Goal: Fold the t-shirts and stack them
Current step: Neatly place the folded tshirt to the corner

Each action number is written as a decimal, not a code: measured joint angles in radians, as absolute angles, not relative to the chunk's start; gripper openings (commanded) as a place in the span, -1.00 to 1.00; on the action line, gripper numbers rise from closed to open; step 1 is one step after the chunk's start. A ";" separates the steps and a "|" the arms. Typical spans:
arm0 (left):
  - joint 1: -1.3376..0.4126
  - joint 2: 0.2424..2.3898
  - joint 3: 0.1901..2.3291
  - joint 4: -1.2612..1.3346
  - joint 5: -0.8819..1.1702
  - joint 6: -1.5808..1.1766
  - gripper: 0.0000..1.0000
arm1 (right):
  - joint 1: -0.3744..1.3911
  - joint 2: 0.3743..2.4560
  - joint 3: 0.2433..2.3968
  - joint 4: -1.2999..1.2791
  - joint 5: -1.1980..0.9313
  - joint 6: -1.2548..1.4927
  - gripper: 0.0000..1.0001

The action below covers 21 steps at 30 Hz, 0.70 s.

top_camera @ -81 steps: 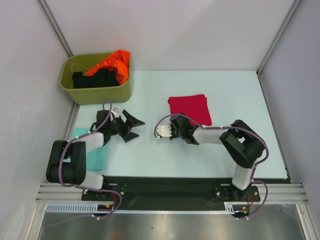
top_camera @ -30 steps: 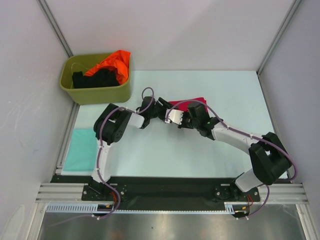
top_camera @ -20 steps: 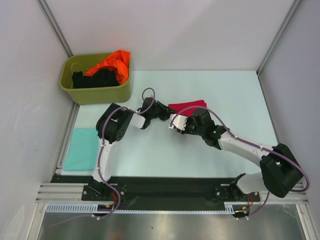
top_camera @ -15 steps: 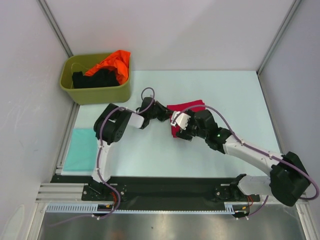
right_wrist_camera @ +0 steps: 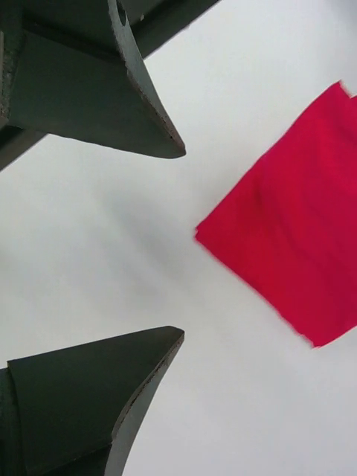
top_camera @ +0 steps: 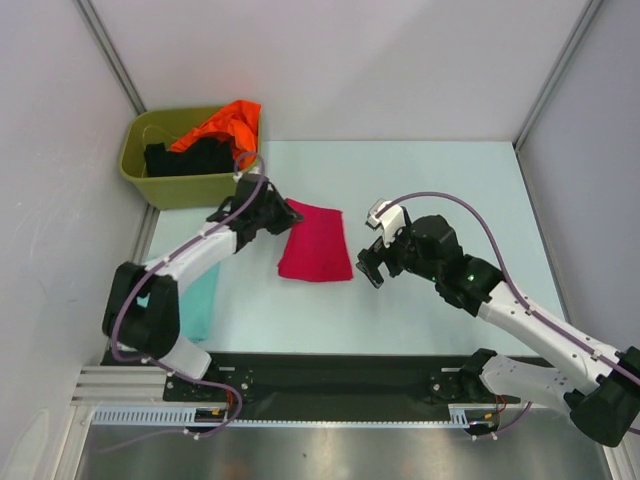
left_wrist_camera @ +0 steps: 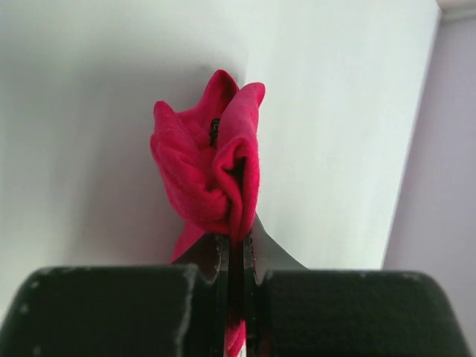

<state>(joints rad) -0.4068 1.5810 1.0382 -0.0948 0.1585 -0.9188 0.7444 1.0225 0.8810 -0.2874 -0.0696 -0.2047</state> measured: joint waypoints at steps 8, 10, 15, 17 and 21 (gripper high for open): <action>-0.245 1.463 1.074 -0.434 0.003 -0.862 -0.99 | 0.760 1.010 0.881 -0.321 -0.121 -0.100 1.00; -0.218 1.458 1.096 -0.515 -0.054 -0.863 -0.99 | 0.773 1.010 0.883 -0.328 -0.129 -0.092 1.00; -0.131 1.411 1.112 -0.643 -0.127 -0.863 -0.99 | 0.809 1.022 0.914 -0.340 -0.132 -0.088 0.99; -0.085 1.398 1.119 -0.670 -0.139 -0.862 -0.99 | 0.821 1.027 0.924 -0.343 -0.132 -0.091 0.99; 0.015 1.404 1.162 -0.733 -0.164 -0.861 -1.00 | 0.837 1.042 0.940 -0.344 -0.132 -0.097 0.99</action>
<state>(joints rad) 0.0154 1.4036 1.1618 -0.7326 -0.1638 -0.8612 0.8371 1.0424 0.9401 -0.3435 -0.1322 -0.0971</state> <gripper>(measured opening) 0.048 0.995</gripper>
